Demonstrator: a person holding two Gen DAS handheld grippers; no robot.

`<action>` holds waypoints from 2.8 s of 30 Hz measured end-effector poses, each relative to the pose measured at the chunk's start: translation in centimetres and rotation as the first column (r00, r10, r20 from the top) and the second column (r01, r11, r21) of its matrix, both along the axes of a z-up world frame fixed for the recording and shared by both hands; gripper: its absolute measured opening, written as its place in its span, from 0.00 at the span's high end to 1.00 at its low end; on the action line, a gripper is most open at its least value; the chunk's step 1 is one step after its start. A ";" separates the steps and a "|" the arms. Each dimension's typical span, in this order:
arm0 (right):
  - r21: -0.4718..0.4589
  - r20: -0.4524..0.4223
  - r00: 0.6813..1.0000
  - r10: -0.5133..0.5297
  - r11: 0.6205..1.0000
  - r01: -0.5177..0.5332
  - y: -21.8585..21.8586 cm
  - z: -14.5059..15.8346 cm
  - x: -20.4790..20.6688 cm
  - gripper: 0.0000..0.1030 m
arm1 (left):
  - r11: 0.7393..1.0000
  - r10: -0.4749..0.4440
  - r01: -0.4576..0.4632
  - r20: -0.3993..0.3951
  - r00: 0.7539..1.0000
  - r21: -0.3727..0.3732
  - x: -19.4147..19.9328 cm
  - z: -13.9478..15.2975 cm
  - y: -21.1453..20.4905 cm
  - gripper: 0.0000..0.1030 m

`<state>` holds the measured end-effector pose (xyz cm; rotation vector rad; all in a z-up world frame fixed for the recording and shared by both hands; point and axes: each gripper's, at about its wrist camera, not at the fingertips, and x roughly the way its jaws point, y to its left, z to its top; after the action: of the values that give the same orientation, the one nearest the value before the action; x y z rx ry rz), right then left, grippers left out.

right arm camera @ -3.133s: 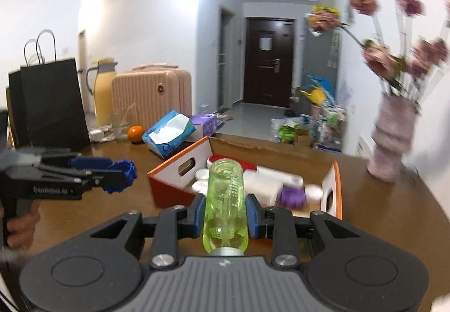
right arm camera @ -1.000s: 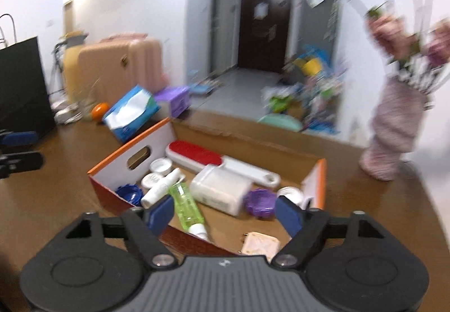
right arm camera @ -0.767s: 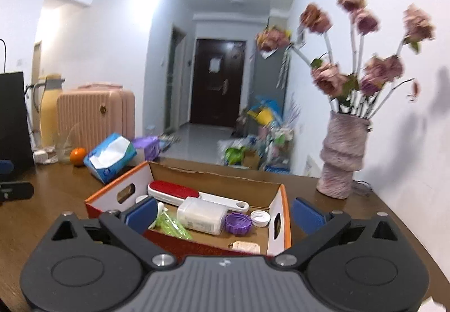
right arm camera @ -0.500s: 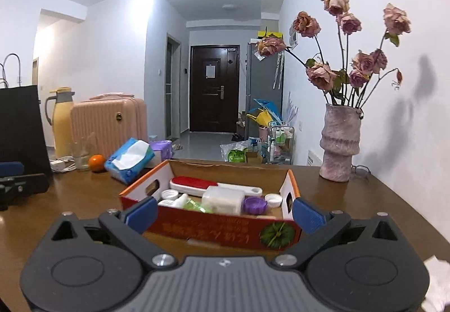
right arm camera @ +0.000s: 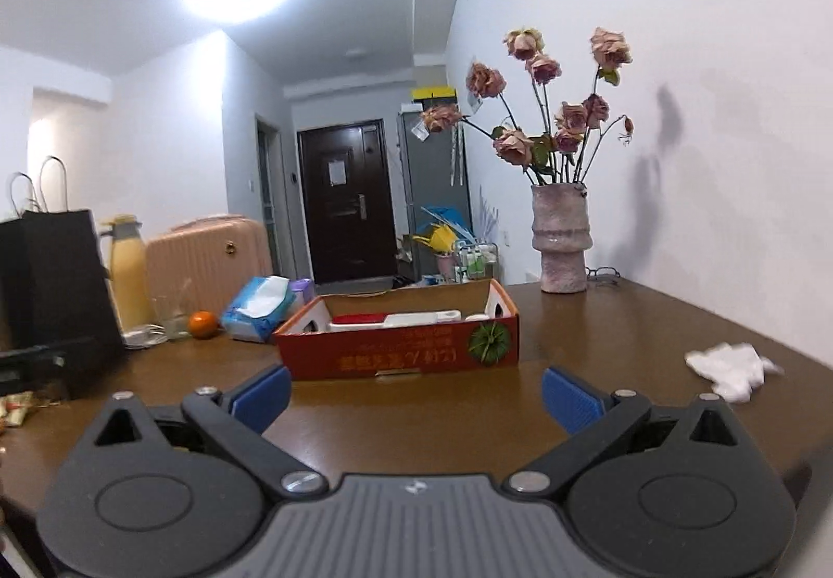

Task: Organize rigid objects

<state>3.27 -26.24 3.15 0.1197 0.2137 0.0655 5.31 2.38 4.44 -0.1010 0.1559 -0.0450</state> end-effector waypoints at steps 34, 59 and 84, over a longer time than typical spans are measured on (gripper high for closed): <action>-0.076 0.023 0.999 0.037 0.996 -0.036 3.6 -1.0 -6.8 0.00 | 0.985 -0.090 0.074 0.101 0.991 0.153 -7.5 -1.9 -3.2 0.00; -0.067 0.002 0.999 0.051 0.996 -0.051 3.4 -1.3 -6.8 0.00 | 0.983 -0.101 0.084 0.101 0.990 0.161 -7.5 -2.0 -3.2 0.00; -0.065 -0.002 0.999 0.054 0.996 -0.054 3.4 -1.5 -6.9 0.00 | 0.984 -0.100 0.083 0.100 0.990 0.159 -7.5 -2.0 -3.2 0.00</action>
<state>-3.67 -22.82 1.69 0.0490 0.2187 0.1118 -2.18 -0.80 2.45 0.0631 0.0561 -0.1300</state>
